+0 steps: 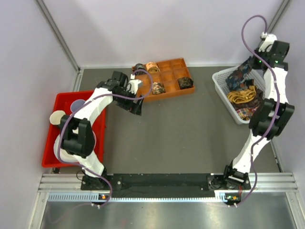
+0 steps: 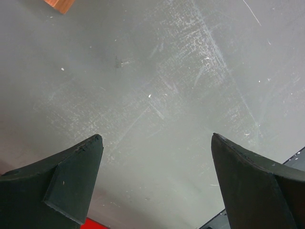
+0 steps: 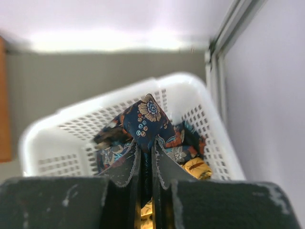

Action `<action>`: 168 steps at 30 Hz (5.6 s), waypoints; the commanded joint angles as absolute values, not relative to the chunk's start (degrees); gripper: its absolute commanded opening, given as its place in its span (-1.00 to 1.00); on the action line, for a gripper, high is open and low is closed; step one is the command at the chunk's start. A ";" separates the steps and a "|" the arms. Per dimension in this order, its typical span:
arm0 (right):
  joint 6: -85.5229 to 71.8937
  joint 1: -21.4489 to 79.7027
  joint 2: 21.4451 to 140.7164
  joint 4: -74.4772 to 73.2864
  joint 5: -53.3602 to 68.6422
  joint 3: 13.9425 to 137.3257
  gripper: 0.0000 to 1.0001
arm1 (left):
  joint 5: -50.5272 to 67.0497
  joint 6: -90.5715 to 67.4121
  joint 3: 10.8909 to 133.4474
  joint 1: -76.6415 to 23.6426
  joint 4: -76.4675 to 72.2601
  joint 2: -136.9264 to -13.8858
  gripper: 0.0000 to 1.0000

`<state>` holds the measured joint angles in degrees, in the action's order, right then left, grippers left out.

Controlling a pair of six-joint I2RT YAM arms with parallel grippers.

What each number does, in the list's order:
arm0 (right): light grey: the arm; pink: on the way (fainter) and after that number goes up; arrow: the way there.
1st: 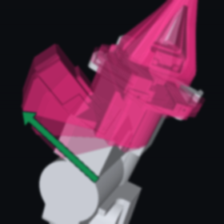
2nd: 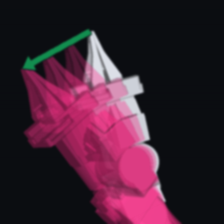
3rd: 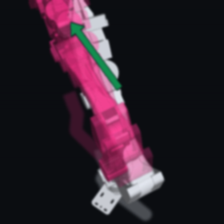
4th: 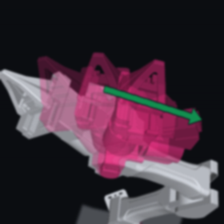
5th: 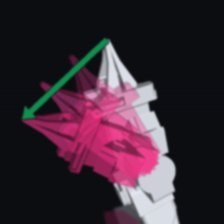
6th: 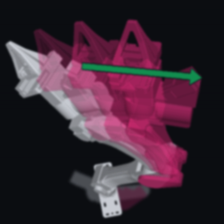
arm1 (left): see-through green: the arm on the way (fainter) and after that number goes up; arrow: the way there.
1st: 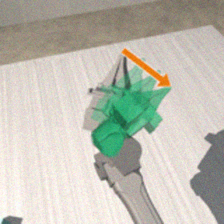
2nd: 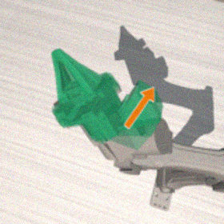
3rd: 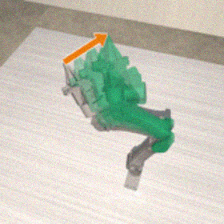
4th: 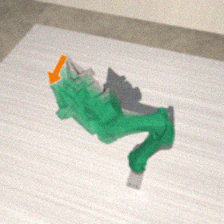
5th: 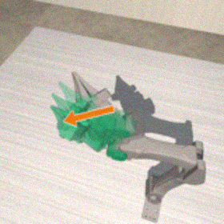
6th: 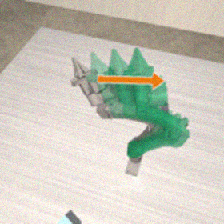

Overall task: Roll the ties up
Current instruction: Pick up the tie from the bin, then place the tie at the center of the board, then flatten out the tie at the center of the board.

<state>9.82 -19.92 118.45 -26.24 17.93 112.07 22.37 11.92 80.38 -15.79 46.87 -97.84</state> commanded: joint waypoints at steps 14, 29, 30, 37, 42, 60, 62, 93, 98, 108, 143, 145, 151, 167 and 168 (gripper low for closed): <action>2.47 -19.69 94.14 -33.31 30.40 124.97 -1.00 | 19.68 8.62 85.17 -15.56 48.96 -90.09 0.98; -10.29 -8.71 79.82 -28.74 52.81 119.46 -1.00 | 22.31 7.99 84.20 -14.24 47.99 -84.21 0.98; -9.85 -5.83 79.37 -29.35 54.13 117.96 -1.00 | 22.93 8.09 83.07 -14.15 47.64 -83.50 0.98; 7.70 8.06 76.73 -46.90 59.33 105.32 -1.00 | 25.14 12.74 76.56 -13.80 42.01 -75.42 0.98; 16.33 16.77 78.48 -50.01 49.60 96.95 -1.00 | 24.52 15.03 72.61 -13.54 42.54 -73.04 0.98; 21.37 2.29 59.96 -57.13 23.08 94.67 -1.00 | 24.35 12.66 72.68 -10.11 38.94 -78.22 0.98; 19.43 2.55 56.18 -54.24 15.59 93.08 -1.00 | 24.43 12.31 73.38 -10.11 38.41 -79.01 0.98; 6.85 62.40 82.43 -29.43 1.56 61.16 -0.07 | 26.63 9.66 73.65 -1.76 42.10 -84.63 0.98; 11.07 52.35 75.43 -36.17 13.39 59.51 0.82 | 34.52 16.16 73.48 -1.84 44.12 -86.13 0.98; 36.63 -2.10 60.29 -65.44 28.55 58.97 0.79 | 36.65 30.13 76.46 -22.74 38.77 -93.25 0.83; 53.70 -28.92 71.98 -78.31 26.10 65.39 0.61 | 22.42 61.10 106.09 -60.47 44.83 -126.49 -0.67; 55.36 -28.13 73.12 -78.57 26.45 65.30 0.61 | 22.06 59.95 103.20 -59.33 44.74 -122.02 -1.00; 56.95 -20.41 74.97 -74.72 24.35 61.71 0.58 | 24.34 54.23 87.91 -53.45 39.46 -102.88 -1.00; 54.49 -3.34 90.61 -52.13 14.24 55.55 0.29 | 16.44 56.69 56.62 -41.57 42.81 -69.71 -1.00; 53.97 -3.34 91.75 -51.16 13.37 55.20 0.27 | 15.83 56.34 55.91 -41.57 42.80 -68.13 -1.00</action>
<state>54.19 -4.38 90.04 -58.15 16.91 56.80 17.82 55.48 59.88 -41.56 42.26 -73.82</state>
